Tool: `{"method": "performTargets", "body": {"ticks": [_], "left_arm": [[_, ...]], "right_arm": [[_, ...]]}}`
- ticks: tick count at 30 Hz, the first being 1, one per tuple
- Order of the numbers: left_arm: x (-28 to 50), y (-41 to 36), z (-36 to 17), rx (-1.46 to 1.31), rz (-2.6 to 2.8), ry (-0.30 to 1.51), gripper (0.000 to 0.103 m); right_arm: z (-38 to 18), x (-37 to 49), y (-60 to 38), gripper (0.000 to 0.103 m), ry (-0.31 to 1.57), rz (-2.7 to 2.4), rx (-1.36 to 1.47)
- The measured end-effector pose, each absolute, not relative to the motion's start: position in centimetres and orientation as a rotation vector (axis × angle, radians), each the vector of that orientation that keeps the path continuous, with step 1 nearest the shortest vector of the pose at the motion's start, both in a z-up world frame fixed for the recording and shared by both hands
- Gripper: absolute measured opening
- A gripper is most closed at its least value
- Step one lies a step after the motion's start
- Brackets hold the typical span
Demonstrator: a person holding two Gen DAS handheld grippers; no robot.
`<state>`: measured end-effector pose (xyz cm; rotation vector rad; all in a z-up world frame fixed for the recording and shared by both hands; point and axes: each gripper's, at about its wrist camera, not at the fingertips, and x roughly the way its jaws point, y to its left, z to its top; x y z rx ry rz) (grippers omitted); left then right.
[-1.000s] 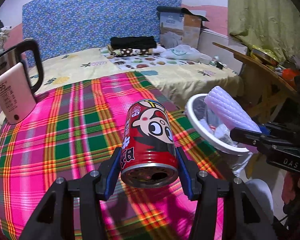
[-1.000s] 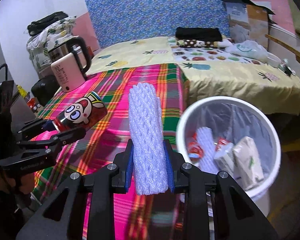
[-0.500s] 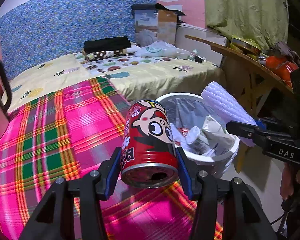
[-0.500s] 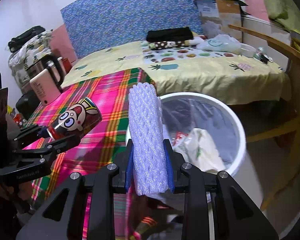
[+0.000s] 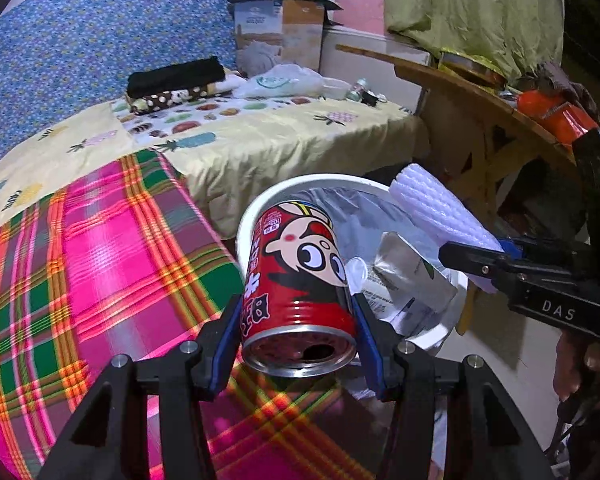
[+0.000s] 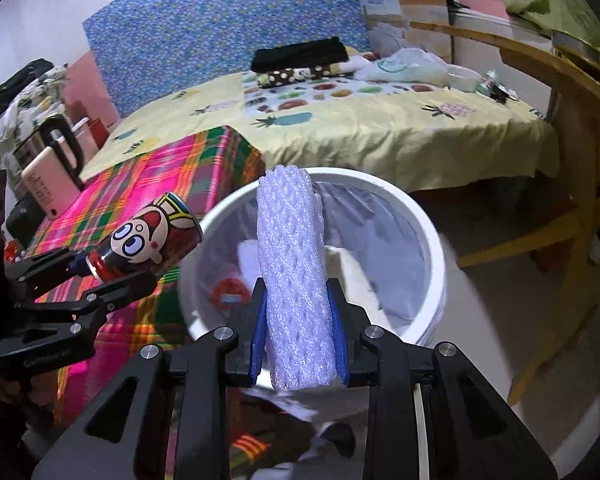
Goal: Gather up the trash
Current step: 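Carry can and foam sleeve over the bin and open both tools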
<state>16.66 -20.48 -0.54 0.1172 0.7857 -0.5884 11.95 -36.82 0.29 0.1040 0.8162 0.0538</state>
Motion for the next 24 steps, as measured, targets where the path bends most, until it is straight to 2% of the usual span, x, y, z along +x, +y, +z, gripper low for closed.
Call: {"method": "performTargets", "body": {"ticks": [10,19,22,24], "left_arm": [[18.2,-23.6,-1.9,0.135,-0.629,0.819,0.054],[18.3,-23.6,-1.5,0.102,-0.651,0.807,0.056],[18.2,-23.4,-1.0,0.085,-0.662,0.79,0.056],[18.1,-23.4,-0.6,0.079,-0.669,0.776,0.058]], "right_arm": [[-0.7,13.5,-38.0,0.03,0.865,0.04,0.109],[0.2,12.9,-38.7,0.033,0.816,0.043,0.122],[0.6,12.8,-38.7,0.038,0.803,0.044,0.125],[0.7,12.8,-38.7,0.049,0.796,0.044,0.124]]}}
